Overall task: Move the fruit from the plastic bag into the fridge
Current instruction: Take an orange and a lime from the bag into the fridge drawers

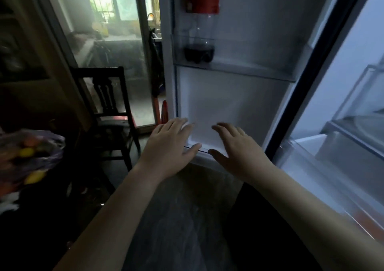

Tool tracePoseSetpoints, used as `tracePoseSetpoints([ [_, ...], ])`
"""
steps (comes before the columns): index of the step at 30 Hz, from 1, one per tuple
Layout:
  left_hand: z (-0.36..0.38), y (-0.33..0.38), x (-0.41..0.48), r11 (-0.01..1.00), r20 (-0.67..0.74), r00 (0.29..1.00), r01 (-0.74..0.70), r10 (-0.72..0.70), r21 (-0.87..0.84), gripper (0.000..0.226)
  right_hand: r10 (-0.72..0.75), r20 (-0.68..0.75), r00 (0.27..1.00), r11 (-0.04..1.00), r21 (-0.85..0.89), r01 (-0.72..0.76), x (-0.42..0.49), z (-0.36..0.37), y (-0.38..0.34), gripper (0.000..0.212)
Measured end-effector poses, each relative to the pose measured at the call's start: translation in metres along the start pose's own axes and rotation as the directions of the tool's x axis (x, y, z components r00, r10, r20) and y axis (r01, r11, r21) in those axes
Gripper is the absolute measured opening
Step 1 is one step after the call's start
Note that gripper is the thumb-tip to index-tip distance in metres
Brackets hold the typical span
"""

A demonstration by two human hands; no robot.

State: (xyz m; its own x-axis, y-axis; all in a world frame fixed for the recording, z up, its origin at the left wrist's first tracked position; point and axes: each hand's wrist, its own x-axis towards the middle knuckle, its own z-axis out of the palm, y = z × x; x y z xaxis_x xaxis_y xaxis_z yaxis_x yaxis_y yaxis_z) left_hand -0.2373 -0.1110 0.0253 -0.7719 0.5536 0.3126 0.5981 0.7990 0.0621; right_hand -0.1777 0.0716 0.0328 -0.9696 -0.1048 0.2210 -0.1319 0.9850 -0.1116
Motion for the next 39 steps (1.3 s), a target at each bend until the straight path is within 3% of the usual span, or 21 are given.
tracePoseSetpoints([
  [17,-0.004,-0.272,-0.057,0.923,-0.047,0.924,0.381,-0.380,0.041,0.063,-0.333,0.068,0.940,0.935,0.150,0.321,0.203,0.089,-0.202,0.066],
  [28,0.005,-0.381,-0.147,0.766,-0.030,0.772,0.634,-0.635,0.102,0.067,-0.577,0.119,0.808,0.810,0.213,0.547,0.274,0.150,-0.324,0.064],
  [39,0.033,-0.450,-0.178,0.582,-0.009,0.589,0.800,-0.808,0.143,0.072,-0.729,0.179,0.660,0.679,0.303,0.668,0.347,0.218,-0.394,0.063],
])
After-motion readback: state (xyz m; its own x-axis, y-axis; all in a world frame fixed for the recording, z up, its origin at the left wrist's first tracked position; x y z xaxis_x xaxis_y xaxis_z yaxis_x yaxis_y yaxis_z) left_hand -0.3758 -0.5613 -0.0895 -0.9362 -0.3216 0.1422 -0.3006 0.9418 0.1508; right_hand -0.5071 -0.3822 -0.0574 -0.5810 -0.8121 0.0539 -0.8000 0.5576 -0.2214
